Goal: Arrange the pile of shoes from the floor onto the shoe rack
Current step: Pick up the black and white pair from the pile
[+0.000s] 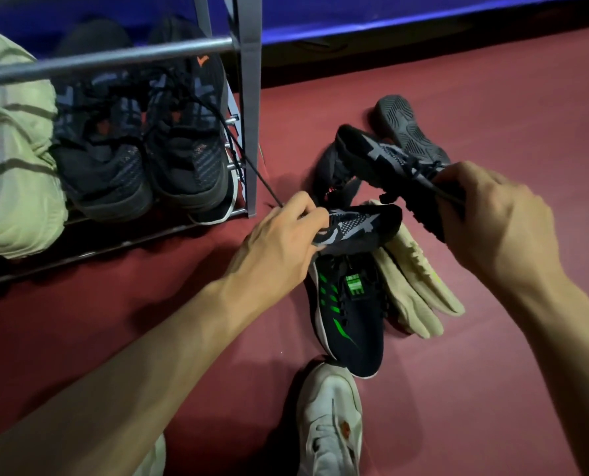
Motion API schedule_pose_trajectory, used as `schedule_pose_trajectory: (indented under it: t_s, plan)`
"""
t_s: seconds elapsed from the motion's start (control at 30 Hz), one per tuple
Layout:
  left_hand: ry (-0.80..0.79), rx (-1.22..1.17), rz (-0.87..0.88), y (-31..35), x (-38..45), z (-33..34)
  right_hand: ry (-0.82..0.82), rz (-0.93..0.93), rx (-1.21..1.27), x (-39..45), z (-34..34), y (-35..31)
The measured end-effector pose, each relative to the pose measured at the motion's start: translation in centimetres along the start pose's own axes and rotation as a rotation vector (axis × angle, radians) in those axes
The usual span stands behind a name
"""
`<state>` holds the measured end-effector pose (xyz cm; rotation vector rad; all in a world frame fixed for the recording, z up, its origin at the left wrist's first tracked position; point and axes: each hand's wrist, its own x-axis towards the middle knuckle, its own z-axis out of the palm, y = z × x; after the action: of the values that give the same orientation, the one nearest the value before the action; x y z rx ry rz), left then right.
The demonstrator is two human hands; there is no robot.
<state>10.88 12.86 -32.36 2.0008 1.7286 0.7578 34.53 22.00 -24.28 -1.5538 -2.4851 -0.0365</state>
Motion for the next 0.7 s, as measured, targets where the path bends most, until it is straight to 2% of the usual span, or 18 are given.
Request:
schedule_pose_trajectory:
  t_s: [0.13,0.3,0.4,0.5,0.6,0.7]
  plan:
    - [0.046,-0.041,-0.030,1.2,-0.7,1.7,-0.012,0.074,-0.033,-2.1,1.2,-0.5]
    - [-0.174,0.153,-0.152,1.5,-3.2,4.1,-0.241,0.150,-0.014,-6.6,5.1,-1.9]
    - [-0.182,0.252,-0.167,2.2,-3.3,3.3,-0.322,0.115,0.007,-8.1,5.9,-2.0]
    - [-0.214,0.394,-0.146,4.3,-2.7,2.4,-0.329,0.074,-0.039,-9.1,5.7,-1.4]
    - [-0.331,0.479,-0.182,6.0,-1.7,1.6,-0.348,-0.006,0.004,-9.4,5.4,0.2]
    - [-0.478,0.587,-0.208,6.0,-0.9,0.6,-0.464,-0.132,0.132,-9.7,5.1,2.6]
